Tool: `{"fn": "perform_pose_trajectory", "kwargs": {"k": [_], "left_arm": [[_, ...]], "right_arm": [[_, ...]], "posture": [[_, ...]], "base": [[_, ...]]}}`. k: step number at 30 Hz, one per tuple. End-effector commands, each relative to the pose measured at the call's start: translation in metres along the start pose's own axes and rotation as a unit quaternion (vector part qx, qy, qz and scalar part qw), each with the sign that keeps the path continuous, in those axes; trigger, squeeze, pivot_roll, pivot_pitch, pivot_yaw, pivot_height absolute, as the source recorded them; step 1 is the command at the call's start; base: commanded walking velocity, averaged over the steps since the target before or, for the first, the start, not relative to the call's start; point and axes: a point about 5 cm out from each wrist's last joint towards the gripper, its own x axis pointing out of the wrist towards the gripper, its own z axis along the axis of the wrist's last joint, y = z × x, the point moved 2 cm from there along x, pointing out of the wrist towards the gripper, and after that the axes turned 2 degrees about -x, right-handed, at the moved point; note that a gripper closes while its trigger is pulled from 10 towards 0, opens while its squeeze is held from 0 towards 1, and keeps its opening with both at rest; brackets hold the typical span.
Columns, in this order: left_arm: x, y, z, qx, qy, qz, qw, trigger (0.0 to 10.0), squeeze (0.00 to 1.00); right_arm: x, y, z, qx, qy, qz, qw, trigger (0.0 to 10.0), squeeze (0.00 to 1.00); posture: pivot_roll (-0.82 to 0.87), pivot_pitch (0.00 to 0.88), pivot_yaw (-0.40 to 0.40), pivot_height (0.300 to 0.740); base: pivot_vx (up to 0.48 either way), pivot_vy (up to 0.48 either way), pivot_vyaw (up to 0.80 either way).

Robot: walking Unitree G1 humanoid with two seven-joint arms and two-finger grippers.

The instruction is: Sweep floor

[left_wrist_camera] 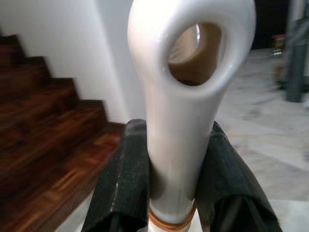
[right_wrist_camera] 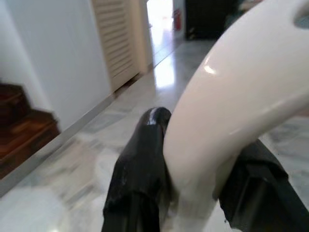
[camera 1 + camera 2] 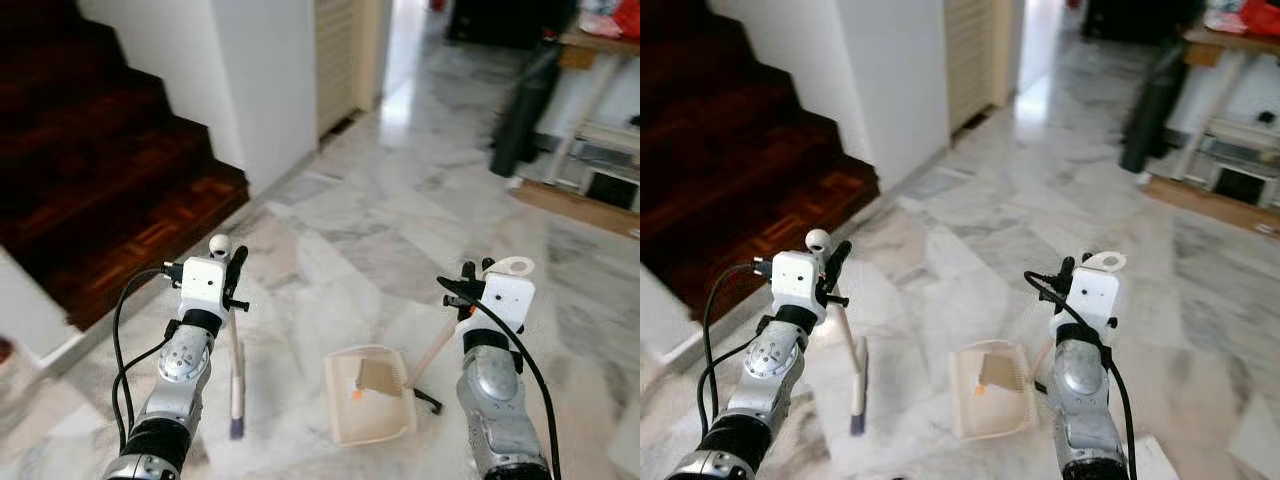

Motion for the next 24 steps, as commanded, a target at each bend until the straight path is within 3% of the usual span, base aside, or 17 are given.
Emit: {"fn": "perform_pose_trajectory", "kwargs": {"k": [1, 17, 24], "left_arm": [[0.0017, 0.0032, 0.0071, 0.008, -0.015, 0.002, 1.0, 10.0, 0.0], [0.001, 0.0021, 0.0067, 0.009, -0.011, -0.004, 1.0, 10.0, 0.0], [0.0, 0.0022, 0.0047, 0.004, -0.006, 0.0, 1.0, 10.0, 0.0]], "right_arm": [[0.0046, 0.0055, 0.0165, 0.005, -0.032, 0.008, 0.999, 10.0, 0.0], [0.0052, 0.0095, 0.0153, 0.01, -0.029, 0.016, 0.999, 10.0, 0.0], [0.0065, 0.0108, 0.0112, 0.046, -0.011, 0.018, 0.999, 10.0, 0.0]], "posture": [[-0.08, 0.0, 0.014, 0.74], [-0.08, 0.0, 0.02, 0.74], [-0.08, 0.0, 0.014, 0.74]], "base": [[0.0, 0.0, 0.8], [0.0, 0.0, 0.77], [0.0, 0.0, 0.0]]}}
